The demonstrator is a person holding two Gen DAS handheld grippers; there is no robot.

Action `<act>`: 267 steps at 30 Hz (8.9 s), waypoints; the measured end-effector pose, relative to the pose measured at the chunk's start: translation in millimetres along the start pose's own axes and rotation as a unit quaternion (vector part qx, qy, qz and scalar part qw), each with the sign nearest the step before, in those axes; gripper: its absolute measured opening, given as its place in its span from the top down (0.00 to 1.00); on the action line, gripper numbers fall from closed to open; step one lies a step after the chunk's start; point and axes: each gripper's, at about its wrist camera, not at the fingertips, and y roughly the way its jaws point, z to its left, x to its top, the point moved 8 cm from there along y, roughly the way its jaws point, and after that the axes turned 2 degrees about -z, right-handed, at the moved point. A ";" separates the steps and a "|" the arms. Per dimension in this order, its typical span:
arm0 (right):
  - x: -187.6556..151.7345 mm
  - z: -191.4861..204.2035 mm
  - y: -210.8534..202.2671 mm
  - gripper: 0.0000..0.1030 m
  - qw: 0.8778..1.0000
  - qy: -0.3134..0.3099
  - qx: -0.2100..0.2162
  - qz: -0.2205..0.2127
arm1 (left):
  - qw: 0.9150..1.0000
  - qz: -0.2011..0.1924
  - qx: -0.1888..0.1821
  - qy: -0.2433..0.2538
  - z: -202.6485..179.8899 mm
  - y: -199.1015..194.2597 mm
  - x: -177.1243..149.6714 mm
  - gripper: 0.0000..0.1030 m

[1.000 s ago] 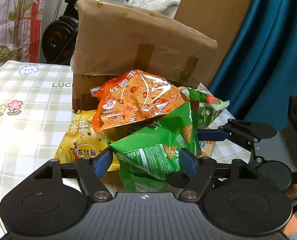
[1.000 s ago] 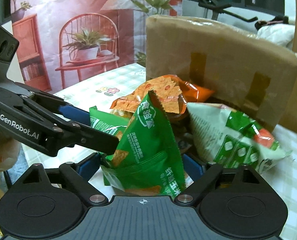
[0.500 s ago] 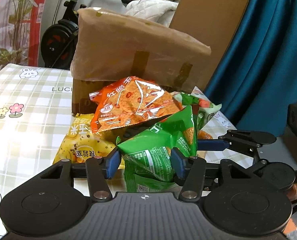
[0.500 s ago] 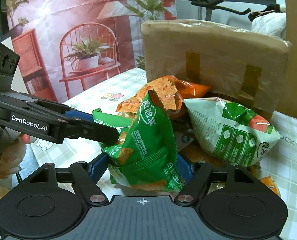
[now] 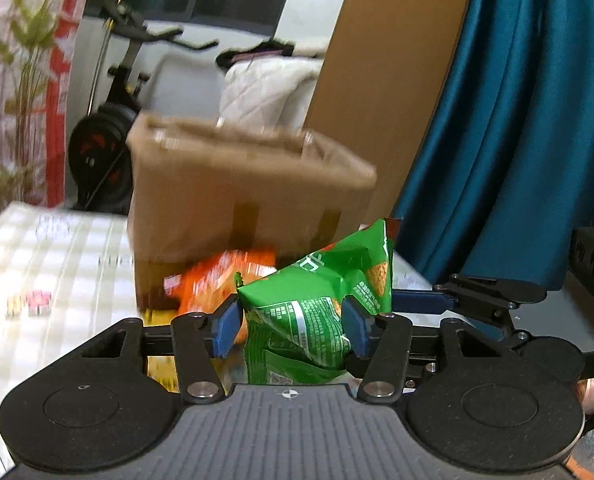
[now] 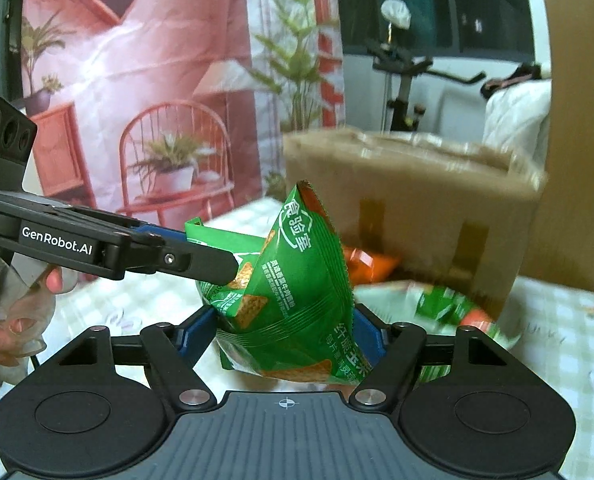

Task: Organize snacks
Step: 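Lift the green bag into the box and open both grippers, then lower both grippers to the orange snack bag and close on it, then lift the orange bag into the box and open both grippers, then lower both grippers to the green-and-white bag and close on it, then lift the green-and-white bag into the box and open both grippers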

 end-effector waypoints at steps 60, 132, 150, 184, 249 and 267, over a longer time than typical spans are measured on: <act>92.2 -164.8 104.4 0.19 0.987 0.055 -0.145 -0.033 | 0.996 -0.011 0.084 0.021 61.1 116.4 162.6 0.36; 113.9 -52.3 70.4 0.67 0.998 -0.026 -0.024 -0.043 | 0.996 -0.066 -0.024 -0.046 55.4 54.7 123.3 0.59; 147.6 -172.9 150.3 0.67 0.997 -0.010 -0.068 -0.024 | 0.998 -0.025 -0.020 -0.056 56.2 178.2 178.0 0.57; 71.3 -135.4 69.4 0.47 0.998 -0.011 -0.056 -0.031 | 0.995 -0.027 0.088 -0.024 60.4 88.2 117.5 0.40; 32.9 -120.2 -10.9 0.75 0.994 0.054 -0.066 -0.060 | 0.997 -0.022 -0.056 0.055 -19.3 68.0 76.5 0.58; 172.4 -132.9 38.0 0.75 0.989 -0.023 -0.070 -0.126 | 0.993 -0.113 -0.023 0.033 5.2 103.9 191.0 0.58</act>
